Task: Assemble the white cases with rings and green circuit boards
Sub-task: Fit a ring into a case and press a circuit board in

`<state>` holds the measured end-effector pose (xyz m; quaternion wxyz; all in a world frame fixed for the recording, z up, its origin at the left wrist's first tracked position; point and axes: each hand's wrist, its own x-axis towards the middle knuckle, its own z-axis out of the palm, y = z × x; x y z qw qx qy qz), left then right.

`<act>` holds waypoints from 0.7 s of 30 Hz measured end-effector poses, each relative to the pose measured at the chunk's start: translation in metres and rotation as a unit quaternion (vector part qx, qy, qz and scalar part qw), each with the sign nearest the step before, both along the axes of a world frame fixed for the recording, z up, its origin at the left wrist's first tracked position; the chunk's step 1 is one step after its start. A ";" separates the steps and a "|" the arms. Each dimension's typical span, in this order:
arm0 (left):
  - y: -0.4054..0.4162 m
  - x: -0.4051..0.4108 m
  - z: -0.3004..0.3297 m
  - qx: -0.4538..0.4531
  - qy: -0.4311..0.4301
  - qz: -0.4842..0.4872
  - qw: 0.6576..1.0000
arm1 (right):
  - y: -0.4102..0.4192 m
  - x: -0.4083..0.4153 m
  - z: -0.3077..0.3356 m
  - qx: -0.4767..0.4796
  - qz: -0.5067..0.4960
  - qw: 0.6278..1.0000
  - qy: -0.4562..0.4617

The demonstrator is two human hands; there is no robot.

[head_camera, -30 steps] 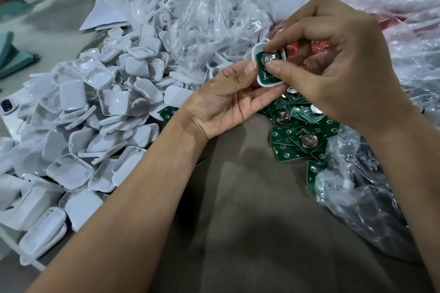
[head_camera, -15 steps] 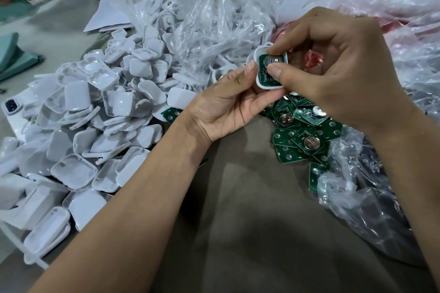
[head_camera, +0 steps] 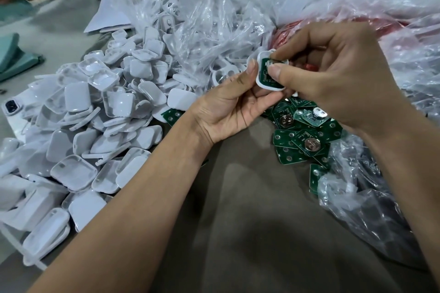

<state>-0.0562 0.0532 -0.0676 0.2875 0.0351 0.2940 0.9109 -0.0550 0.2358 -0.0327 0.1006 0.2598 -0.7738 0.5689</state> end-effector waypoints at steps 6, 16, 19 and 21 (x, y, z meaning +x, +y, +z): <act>0.000 -0.001 -0.001 -0.025 0.012 0.005 1.000 | 0.000 -0.002 -0.001 -0.001 -0.001 1.000 -0.031; -0.004 -0.001 0.001 0.001 0.025 0.015 1.000 | -0.004 -0.005 -0.006 -0.041 0.000 0.999 0.010; -0.005 -0.001 0.001 0.008 0.020 0.007 1.000 | -0.004 -0.007 -0.008 -0.052 0.003 0.999 0.011; -0.007 -0.001 0.001 0.019 0.027 0.001 0.999 | -0.004 -0.006 -0.008 -0.075 0.013 0.997 0.006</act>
